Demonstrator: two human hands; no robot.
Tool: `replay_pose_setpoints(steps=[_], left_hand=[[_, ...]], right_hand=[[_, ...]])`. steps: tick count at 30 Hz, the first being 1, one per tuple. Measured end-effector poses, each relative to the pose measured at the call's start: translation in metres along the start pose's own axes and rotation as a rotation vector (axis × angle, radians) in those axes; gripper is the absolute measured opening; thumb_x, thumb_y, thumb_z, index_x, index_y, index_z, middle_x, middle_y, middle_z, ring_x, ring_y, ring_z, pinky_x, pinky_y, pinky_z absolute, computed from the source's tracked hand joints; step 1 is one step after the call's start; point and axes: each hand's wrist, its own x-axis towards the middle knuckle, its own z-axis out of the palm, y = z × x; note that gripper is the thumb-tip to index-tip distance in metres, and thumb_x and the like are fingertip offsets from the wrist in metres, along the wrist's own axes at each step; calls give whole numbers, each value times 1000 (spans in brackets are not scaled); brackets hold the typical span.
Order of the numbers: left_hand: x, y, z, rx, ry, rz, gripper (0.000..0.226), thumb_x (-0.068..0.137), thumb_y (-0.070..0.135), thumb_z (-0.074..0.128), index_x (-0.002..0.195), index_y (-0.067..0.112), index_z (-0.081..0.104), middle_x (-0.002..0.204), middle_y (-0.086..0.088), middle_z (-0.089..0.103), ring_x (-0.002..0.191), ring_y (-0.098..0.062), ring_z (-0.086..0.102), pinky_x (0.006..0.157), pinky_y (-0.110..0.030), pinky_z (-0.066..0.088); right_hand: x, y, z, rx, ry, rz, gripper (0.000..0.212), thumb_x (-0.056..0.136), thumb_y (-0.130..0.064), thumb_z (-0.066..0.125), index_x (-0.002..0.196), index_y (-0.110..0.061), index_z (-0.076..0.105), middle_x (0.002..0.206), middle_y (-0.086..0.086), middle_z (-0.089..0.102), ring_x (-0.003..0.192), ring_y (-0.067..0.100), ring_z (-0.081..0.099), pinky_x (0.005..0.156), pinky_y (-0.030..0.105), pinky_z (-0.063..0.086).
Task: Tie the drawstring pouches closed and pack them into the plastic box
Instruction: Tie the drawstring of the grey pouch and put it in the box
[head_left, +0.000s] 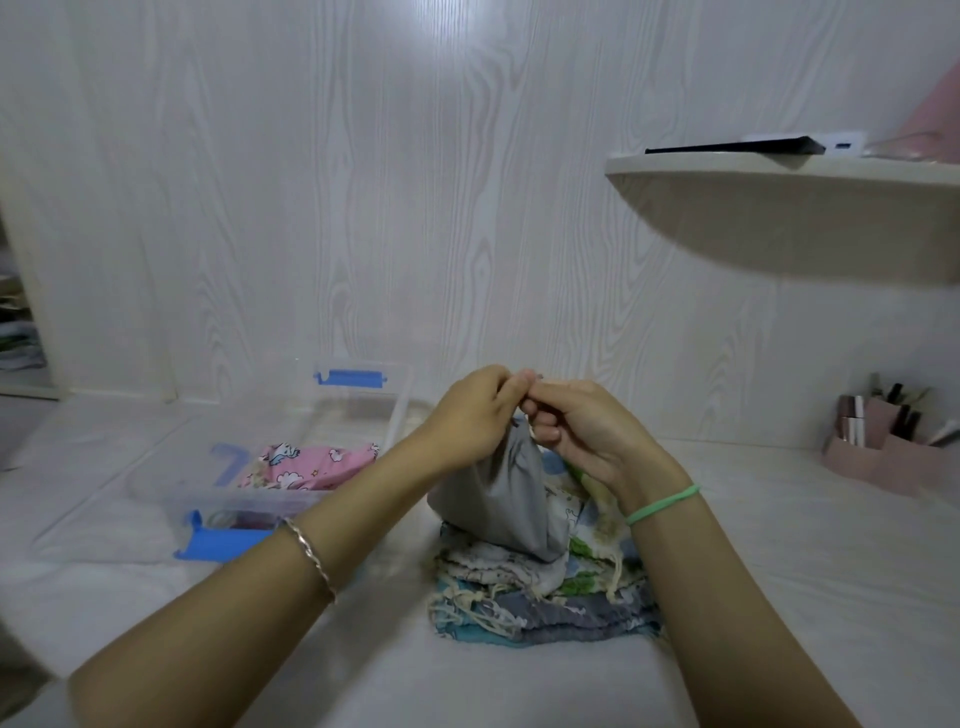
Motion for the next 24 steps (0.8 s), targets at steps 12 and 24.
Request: replay_pose_setpoints(steps=[12, 24], left_hand=[[-9, -2, -46, 30, -245, -71, 29, 101, 17, 42, 106, 12, 70, 97, 8, 63, 88, -3, 54, 78, -17, 38], [-5, -1, -28, -212, -235, 22, 17, 83, 30, 72, 91, 16, 78, 85, 0, 75, 82, -12, 68, 78, -27, 54]], right_hand=[[-5, 3, -20, -294, 181, -220, 23, 93, -10, 58, 74, -3, 68, 88, 2, 71, 92, 15, 65, 88, 24, 49], [-11, -4, -10, -248, 65, -175, 21, 86, -1, 67, 77, -11, 52, 75, 18, 59, 67, 23, 60, 70, 33, 54]])
